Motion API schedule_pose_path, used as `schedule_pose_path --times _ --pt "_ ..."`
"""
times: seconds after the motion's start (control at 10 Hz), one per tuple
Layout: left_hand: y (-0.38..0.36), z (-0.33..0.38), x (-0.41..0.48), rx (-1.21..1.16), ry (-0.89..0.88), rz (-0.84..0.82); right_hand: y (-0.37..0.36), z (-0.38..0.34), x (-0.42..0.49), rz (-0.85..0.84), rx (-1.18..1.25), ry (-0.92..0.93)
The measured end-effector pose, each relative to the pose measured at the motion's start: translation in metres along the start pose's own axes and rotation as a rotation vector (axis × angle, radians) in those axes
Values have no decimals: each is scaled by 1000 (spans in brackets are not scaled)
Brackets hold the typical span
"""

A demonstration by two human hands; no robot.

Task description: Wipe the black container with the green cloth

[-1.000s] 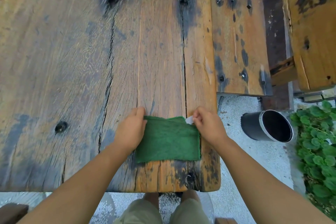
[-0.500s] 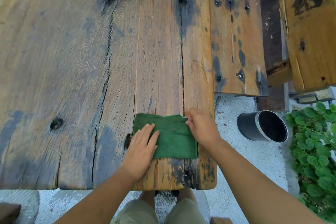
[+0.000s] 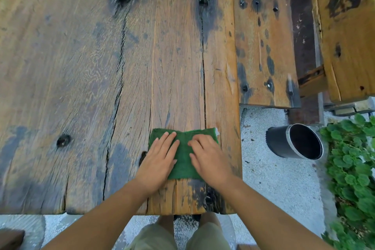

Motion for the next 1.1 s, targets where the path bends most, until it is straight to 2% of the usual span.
schedule_pose_path --times 0.2,0.4,0.6,0.7,0.9,1.0,1.1 --pt "-15 -16 -4 62 -51 -67 -37 18 -21 -155 -49 -39" --pt "-24 -24 -22 136 -123 -111 -58 18 -49 -164 -110 -80" --pt "-30 -23 -25 163 -115 -120 -65 17 -53 -158 -143 -78" --pt "-27 -21 -24 188 -111 -174 -61 15 -51 -264 -123 -80" --pt "1 -4 -16 266 -24 -409 -27 0 -28 -544 -81 -142" --pt "43 13 1 227 96 -528 19 -11 -8 -471 -16 -212" --pt "91 24 12 105 183 -454 82 -16 8 -201 -21 -271"
Point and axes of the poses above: each hand's wrist, its own x-axis towards the middle knuckle, its own y-axis out of the back of the hand, z = x × y, the point moved 4 cm from there along x, towards the middle knuckle, and after that the axes turned 15 degrees about y, right-handed, at the moved point
